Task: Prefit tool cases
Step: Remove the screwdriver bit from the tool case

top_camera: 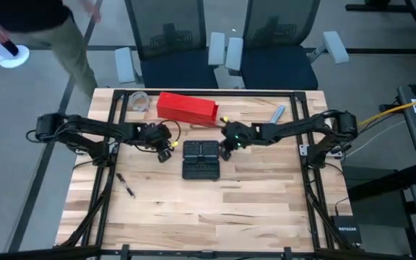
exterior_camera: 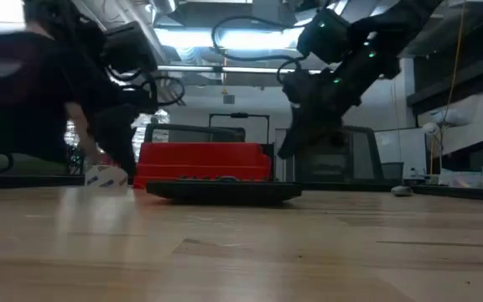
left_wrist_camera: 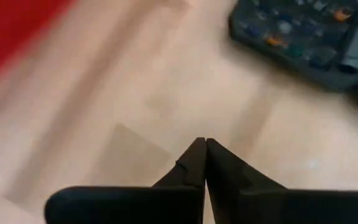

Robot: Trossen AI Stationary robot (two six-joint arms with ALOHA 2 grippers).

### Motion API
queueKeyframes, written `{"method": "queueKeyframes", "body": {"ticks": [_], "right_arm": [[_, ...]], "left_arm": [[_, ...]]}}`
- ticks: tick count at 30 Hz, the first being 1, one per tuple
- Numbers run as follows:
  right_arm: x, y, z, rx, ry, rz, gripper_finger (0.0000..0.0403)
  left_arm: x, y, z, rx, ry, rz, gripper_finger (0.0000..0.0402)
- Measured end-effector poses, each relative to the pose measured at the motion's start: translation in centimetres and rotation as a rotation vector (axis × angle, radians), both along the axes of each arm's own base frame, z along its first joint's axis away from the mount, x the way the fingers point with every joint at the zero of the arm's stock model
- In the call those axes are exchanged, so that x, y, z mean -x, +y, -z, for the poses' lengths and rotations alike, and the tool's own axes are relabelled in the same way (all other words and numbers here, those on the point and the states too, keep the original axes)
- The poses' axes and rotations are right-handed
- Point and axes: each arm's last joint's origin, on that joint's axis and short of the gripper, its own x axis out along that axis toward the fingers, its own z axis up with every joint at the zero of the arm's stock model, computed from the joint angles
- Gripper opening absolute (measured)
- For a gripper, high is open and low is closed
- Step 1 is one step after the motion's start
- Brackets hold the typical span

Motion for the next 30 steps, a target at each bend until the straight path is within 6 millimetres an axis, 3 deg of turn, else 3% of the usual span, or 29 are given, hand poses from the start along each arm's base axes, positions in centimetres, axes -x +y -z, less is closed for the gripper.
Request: {"method": "queueKeyframes", "body": {"ticks": [4,13,18,30], "right_arm": [[-1.1,-1.2,0.9,-0.029,0.012,0.015,0.0000],[-2.7,-1.8,2.3,-0.042,0.045,0.000,0.0000],[-3.6,-2.4,2.3,-0.019,0.030,0.026,0.0000],[-4.0,-3.2,3.0,0.006,0.045,0.072,0.0000]], "left_arm": [[-0.3,-1.9,0.7,0.097,-0.122,0.017,0.0000],[-1.8,-6.6,-0.4,0.107,-0.378,0.027,0.0000],[-2.6,-7.9,-0.6,0.137,-0.469,0.026,0.0000],[-6.7,-9.6,2.8,0.192,-0.491,0.002,0.0000]]}}
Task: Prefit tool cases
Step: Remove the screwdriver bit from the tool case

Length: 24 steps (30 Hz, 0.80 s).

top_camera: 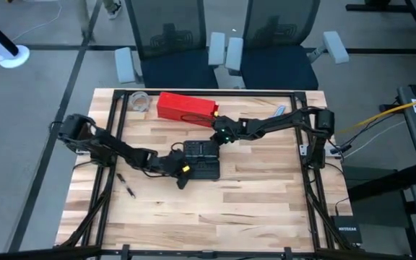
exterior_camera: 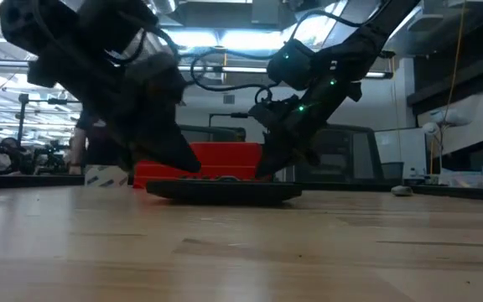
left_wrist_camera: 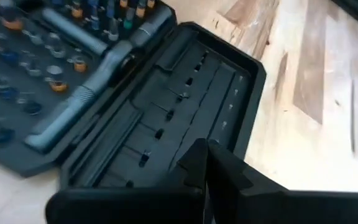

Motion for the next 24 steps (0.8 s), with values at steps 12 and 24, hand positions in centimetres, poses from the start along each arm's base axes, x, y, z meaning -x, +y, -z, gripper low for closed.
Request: {"method": "queueKeyframes", "body": {"ticks": [12,24], "right_arm": [[0.1,0.0,1.2,-0.025,0.049,0.006,0.0000],[0.0,3.9,1.2,-0.096,0.103,-0.088,0.0000]], "left_arm": [[-1.0,-0.3,1.8,-0.027,0.088,0.036,0.0000],[-0.5,2.8,1.7,-0.161,0.217,0.122,0.0000]]}}
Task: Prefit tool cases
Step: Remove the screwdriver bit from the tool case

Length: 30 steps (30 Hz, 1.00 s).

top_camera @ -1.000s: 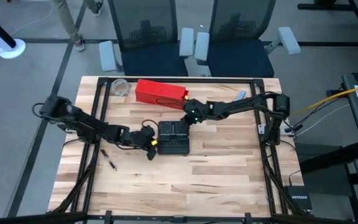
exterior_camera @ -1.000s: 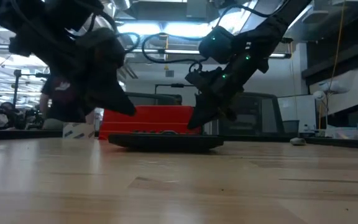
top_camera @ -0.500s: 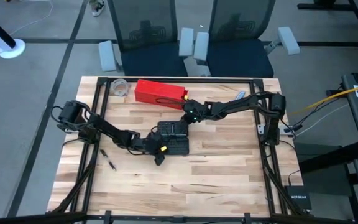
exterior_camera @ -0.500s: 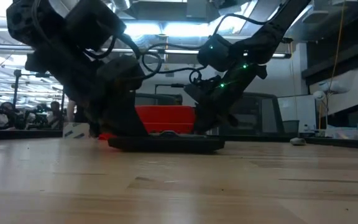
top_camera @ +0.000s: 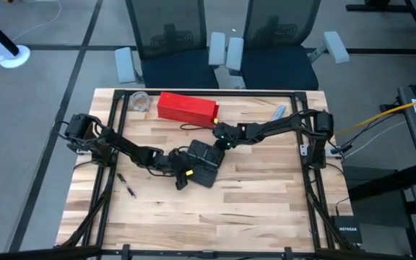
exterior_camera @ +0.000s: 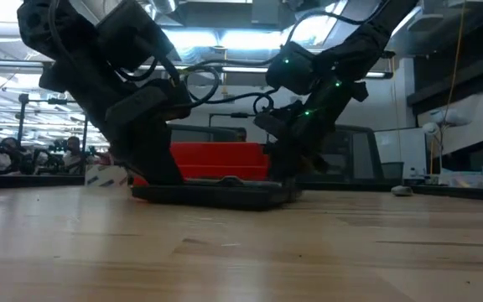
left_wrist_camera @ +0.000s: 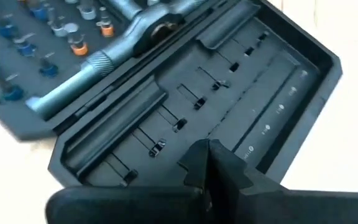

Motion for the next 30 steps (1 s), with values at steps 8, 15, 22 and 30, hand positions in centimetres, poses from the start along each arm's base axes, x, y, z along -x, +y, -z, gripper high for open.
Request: {"method": "queueKeyframes", "body": {"ticks": [8,15,22,30], "right_arm": [[1.1,2.5,-0.6,-0.025,0.094,-0.039,0.0000],[2.2,4.0,-1.4,-0.104,0.165,-0.124,0.0000],[1.4,6.3,-2.0,-0.118,0.074,-0.214,0.0000],[2.4,5.2,-4.5,-0.053,0.053,-0.245,0.0000]], "left_arm": [[0.0,2.1,0.1,-0.099,0.042,0.147,0.0000],[0.0,4.1,-0.1,-0.229,0.054,0.116,0.0000],[0.3,6.3,-2.0,-0.261,0.002,0.042,0.0000],[2.6,6.2,-6.5,-0.282,-0.036,0.064,0.0000]]}}
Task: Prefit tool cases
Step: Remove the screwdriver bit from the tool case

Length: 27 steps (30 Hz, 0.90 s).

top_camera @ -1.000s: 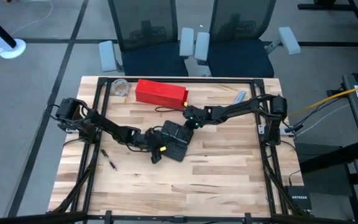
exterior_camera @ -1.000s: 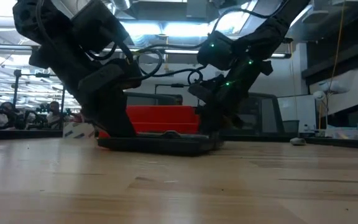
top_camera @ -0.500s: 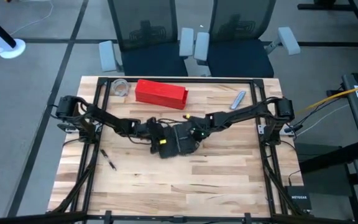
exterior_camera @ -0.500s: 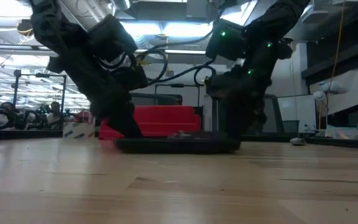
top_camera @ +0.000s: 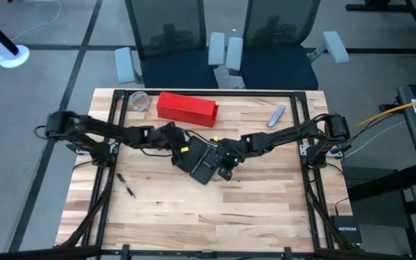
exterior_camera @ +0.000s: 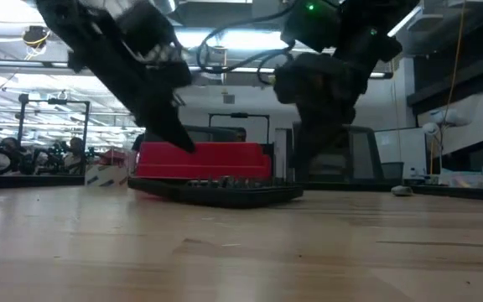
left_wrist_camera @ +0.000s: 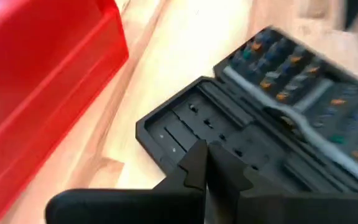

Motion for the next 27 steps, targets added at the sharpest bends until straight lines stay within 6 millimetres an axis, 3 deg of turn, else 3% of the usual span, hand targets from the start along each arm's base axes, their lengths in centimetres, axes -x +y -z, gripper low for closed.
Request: {"method": "queueKeyframes", "body": {"ticks": [5,12,16,22,27], "right_arm": [[0.4,-3.2,-1.7,0.137,-0.063,0.116,0.0000],[0.5,-9.1,-1.9,0.205,-0.121,0.280,0.0000],[0.8,-11.1,-0.9,0.204,-0.088,0.322,0.0000],[0.3,-12.0,1.0,0.157,-0.071,0.317,0.0000],[0.0,-11.6,2.2,0.115,-0.043,0.296,0.0000]], "left_arm": [[2.7,-1.2,-2.6,0.124,-0.055,-0.100,0.0000],[5.2,-5.4,0.3,0.322,-0.068,-0.257,0.0000],[5.7,-7.8,1.9,0.399,-0.065,-0.348,0.0000],[4.9,-9.6,3.7,0.473,-0.067,-0.389,0.0000],[3.7,-9.8,5.4,0.477,-0.075,-0.395,0.0000]]}}
